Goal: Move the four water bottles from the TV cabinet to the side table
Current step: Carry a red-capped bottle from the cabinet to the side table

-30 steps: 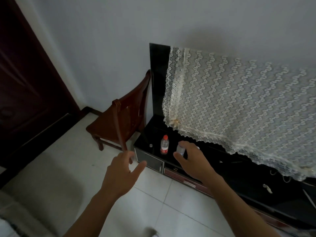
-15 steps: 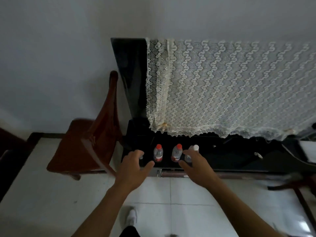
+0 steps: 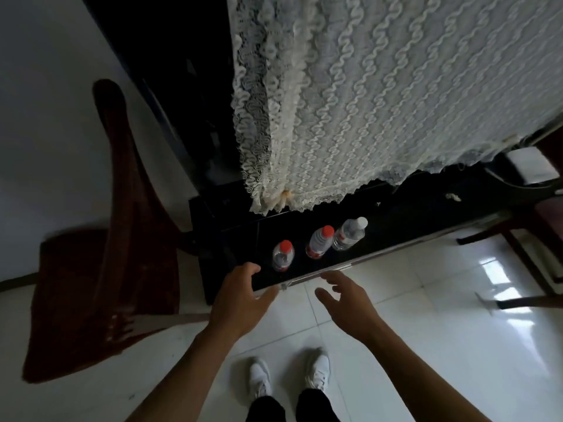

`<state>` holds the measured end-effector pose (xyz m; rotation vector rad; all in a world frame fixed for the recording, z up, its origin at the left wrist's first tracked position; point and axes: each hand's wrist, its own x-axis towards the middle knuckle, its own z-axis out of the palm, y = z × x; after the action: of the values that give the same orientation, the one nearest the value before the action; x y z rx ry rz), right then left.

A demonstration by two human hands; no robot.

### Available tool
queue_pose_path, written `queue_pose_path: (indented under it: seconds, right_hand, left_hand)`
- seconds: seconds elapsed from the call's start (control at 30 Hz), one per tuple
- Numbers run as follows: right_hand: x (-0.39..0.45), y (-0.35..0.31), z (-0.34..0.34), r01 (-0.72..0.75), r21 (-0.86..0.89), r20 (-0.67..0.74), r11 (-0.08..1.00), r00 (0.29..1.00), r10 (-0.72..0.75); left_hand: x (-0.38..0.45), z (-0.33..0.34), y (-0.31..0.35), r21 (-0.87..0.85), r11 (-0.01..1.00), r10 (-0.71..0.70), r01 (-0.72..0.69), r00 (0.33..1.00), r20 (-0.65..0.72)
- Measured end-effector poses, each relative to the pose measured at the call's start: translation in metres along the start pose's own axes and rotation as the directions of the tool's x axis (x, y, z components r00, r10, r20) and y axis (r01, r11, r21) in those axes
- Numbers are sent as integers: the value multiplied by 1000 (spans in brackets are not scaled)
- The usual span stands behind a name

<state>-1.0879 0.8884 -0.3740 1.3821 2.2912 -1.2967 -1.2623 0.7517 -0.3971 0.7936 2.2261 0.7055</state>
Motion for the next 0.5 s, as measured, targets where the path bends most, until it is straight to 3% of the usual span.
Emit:
queue_pose_path:
  seconds: [0.23, 0.5]
  right_hand:
    - [75, 71, 69, -79, 87, -19, 993, 997, 81]
    - [173, 127, 133, -32, 124, -30, 992, 999, 36]
  left_hand:
    - [76, 79, -58, -12, 999, 29, -29, 999, 20]
    - [162, 157, -96, -105, 984, 129, -143, 983, -134]
